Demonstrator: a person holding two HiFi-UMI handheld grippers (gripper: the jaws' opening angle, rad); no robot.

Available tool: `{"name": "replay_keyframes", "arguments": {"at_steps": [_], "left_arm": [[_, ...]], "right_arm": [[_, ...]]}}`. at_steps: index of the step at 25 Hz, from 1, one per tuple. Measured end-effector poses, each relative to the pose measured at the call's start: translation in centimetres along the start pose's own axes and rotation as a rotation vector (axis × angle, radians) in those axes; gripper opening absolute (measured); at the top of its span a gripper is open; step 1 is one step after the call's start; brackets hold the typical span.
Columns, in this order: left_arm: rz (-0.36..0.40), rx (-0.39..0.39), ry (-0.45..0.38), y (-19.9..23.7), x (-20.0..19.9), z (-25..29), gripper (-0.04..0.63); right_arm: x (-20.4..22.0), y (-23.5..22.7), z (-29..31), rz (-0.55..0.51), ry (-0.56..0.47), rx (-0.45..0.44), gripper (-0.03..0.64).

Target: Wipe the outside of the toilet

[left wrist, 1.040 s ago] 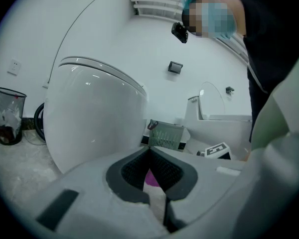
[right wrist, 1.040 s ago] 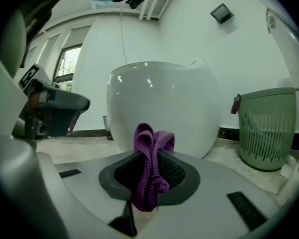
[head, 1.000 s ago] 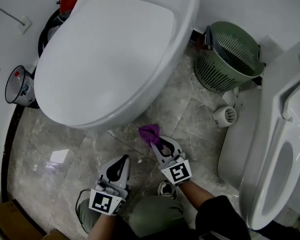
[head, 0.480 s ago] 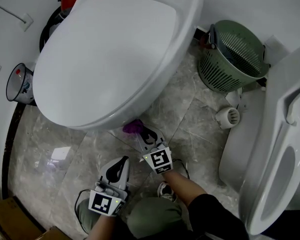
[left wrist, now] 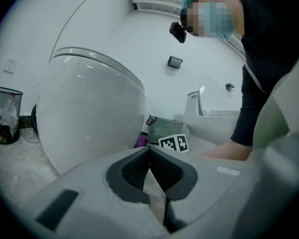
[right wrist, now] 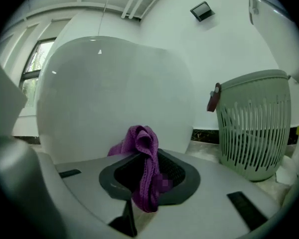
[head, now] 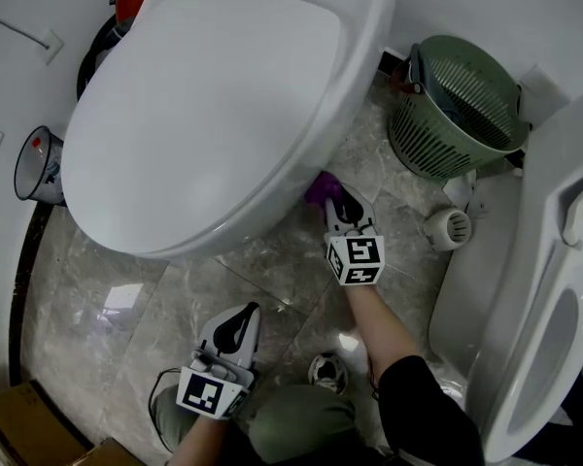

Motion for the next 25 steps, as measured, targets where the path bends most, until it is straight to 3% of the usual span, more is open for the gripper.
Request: {"name": "replay_keyframes", "arguments": {"at_steps": [3,8,14,25], "left_arm": [[-0.003,-0.007,0.005,0.0,0.2,-0.2,0.003],[-0.023,-0.019,0.108,0.0,1.5,-0.9,0.003],[-0.021,-0.025,0.069,-0.5,1.2,-0.9,0.003],[-0.028,-0.013,0.064,-0.4,1.3,-1.0,0.003]], "right_arm": [[-1.5,-3.7,2.9,-0.040,0.001,0.061,0.069],[-3.1,-8.1,6.7,-0.075,0.039,0.145,0.069],[-4.1,-12.1,9.2,-0.026,0.095,0.236,0.069],[-3.9,-12.1,6.5,0.057,0.068,0.229,0.069]]}}
Point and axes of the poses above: the fingertips, and each gripper's own axes: z forward along the fingers, y to its left, x out of its underside, the point moved 3 cm from there along -z, backward along the fingers, and after that the axes turned 6 degrees about x, right-handed, at the moved point
